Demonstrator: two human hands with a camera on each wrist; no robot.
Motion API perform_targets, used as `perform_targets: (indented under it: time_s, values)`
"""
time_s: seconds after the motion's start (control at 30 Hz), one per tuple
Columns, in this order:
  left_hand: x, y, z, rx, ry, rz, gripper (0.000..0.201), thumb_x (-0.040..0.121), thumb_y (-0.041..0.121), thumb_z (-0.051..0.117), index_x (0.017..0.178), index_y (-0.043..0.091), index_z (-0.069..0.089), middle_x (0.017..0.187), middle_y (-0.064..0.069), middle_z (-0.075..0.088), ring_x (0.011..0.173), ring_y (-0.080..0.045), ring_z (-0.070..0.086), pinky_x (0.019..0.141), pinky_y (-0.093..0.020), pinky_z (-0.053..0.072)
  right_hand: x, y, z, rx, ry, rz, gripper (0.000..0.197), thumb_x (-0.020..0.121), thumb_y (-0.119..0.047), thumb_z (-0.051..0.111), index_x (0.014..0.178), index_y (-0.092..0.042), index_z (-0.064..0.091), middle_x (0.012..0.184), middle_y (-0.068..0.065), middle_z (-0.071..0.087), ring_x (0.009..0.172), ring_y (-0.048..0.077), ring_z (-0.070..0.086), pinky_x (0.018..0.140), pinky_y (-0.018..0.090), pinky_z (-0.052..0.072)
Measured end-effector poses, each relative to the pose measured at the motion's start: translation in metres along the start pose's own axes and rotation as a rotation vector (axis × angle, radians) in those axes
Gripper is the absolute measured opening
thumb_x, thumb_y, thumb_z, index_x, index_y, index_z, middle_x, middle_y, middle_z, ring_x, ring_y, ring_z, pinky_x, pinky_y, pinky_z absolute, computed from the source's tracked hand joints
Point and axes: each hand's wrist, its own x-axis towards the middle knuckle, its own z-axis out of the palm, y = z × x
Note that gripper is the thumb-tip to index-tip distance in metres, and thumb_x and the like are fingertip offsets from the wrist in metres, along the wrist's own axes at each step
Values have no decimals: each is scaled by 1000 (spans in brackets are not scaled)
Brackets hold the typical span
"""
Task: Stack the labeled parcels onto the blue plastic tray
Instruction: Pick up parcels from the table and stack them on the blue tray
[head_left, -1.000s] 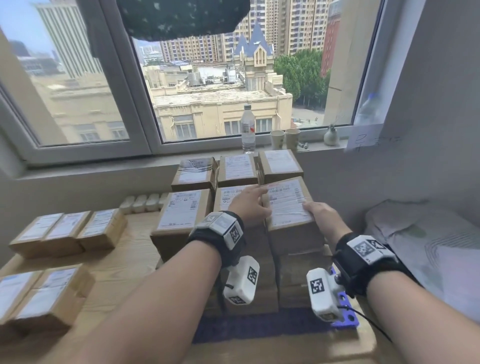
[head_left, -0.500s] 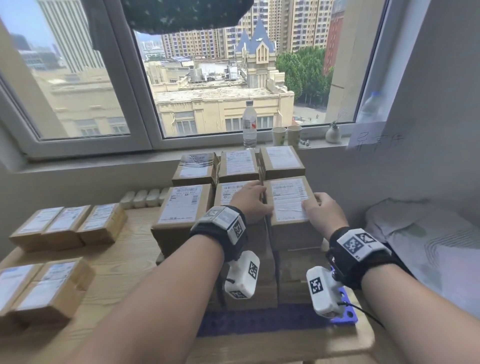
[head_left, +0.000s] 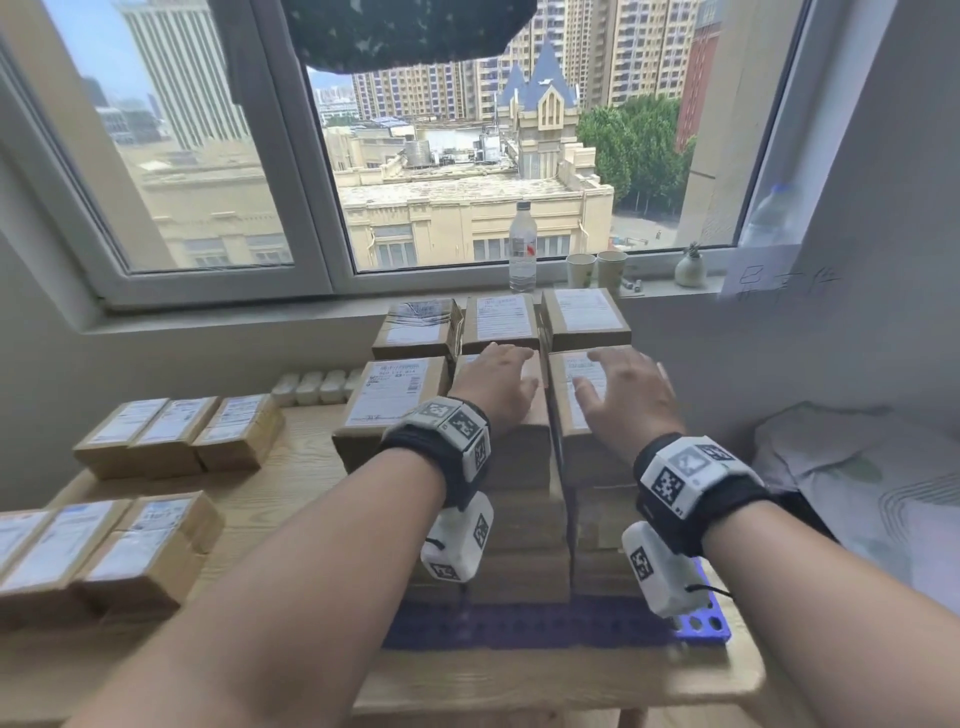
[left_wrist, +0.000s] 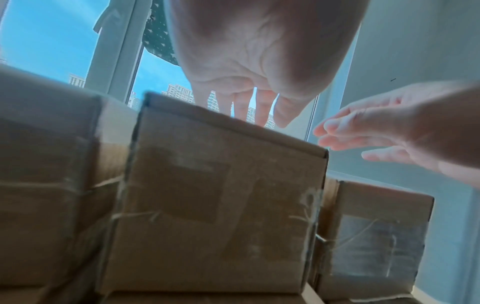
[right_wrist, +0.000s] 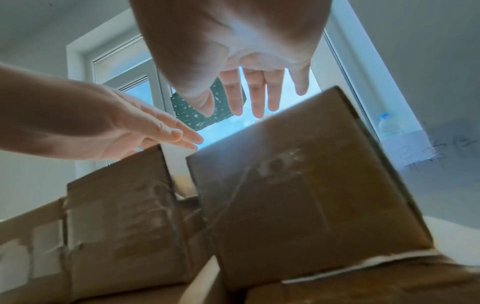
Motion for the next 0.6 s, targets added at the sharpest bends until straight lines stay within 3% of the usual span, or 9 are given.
perform_targets:
  time_s: [0.1, 0.27, 0.43, 0.6]
  values:
    - [-10, -15, -8, -4, 50, -15, 49, 101, 26, 43, 148, 17, 37, 155, -3, 36, 145, -18, 27, 120, -41, 21, -3, -28, -4, 20, 32, -93, 35, 95, -31, 51, 125, -14, 60, 128, 7, 61, 123, 25, 50, 108, 38, 33]
    - [-33, -59, -27, -47, 153, -123, 43, 97, 28, 46, 139, 21, 49, 146, -7, 47, 137, -25, 40, 113, -43, 32, -7, -85, 1, 58, 1, -182, 30, 96, -31, 49, 118, -15, 63, 122, 7, 62, 115, 24, 53, 95, 34, 41]
    - [-74, -127, -52, 18, 199, -204, 42, 97, 26, 47, 138, 19, 50, 144, -7, 47, 135, -26, 38, 115, -38, 28, -19, -165, 28, 90, -80, -267, 30, 96, -29, 51, 120, -15, 62, 121, 5, 62, 113, 22, 54, 92, 32, 41]
    - [-123, -202, -79, 18, 204, -308, 43, 93, 32, 40, 132, 21, 55, 138, -5, 51, 131, -27, 42, 110, -41, 34, -40, -248, 70, 120, -156, -329, 29, 94, -27, 51, 117, -14, 63, 120, 7, 62, 113, 25, 54, 93, 33, 41]
